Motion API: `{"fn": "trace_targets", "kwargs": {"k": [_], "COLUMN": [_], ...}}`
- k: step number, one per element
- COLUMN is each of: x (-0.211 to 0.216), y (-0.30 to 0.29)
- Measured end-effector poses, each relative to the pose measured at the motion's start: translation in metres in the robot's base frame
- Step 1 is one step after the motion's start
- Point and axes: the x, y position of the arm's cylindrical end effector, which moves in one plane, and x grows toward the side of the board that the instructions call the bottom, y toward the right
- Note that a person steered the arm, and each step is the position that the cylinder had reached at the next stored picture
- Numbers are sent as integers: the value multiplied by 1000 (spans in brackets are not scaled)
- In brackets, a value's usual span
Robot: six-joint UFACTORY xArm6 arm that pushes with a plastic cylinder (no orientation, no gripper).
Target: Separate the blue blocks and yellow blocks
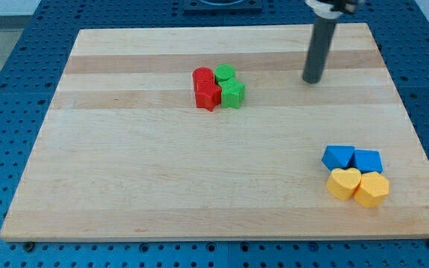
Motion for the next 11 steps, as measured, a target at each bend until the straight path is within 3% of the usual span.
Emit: {"fn": "trace_targets", "kwargs": {"k": [3,6,11], "x": [113,205,184], "y": [87,102,39]}}
